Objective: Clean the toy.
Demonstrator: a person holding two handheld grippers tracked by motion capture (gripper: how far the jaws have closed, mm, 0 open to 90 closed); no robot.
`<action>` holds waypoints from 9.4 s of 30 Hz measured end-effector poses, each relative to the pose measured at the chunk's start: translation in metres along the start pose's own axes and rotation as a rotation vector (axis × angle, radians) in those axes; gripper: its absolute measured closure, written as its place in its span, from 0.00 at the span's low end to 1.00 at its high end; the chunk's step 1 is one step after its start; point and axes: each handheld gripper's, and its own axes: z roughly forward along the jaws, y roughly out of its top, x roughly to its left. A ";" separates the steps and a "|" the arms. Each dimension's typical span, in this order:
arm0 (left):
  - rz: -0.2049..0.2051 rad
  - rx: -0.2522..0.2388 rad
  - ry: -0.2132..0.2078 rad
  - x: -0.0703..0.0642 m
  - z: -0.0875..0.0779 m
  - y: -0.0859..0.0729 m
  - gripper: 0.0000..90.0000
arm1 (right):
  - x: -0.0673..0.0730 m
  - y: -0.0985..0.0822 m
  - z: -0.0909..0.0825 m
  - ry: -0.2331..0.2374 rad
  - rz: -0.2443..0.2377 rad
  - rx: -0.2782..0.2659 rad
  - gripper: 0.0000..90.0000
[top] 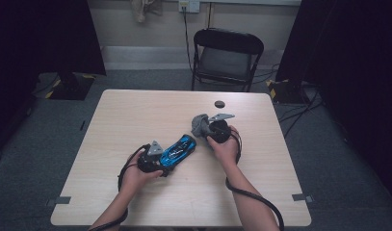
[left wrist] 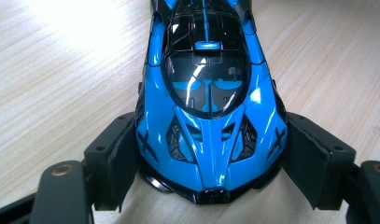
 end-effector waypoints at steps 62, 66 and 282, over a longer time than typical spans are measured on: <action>-0.005 -0.005 0.006 0.000 0.000 0.000 0.27 | 0.125 -0.007 0.016 0.297 -0.253 0.013 0.82; -0.005 -0.005 0.006 0.000 0.000 0.000 0.27 | 0.121 -0.006 0.017 0.292 -0.241 0.010 0.82; -0.096 0.008 -0.071 0.018 0.011 0.036 0.39 | 0.051 -0.048 -0.055 0.253 -0.166 0.015 0.82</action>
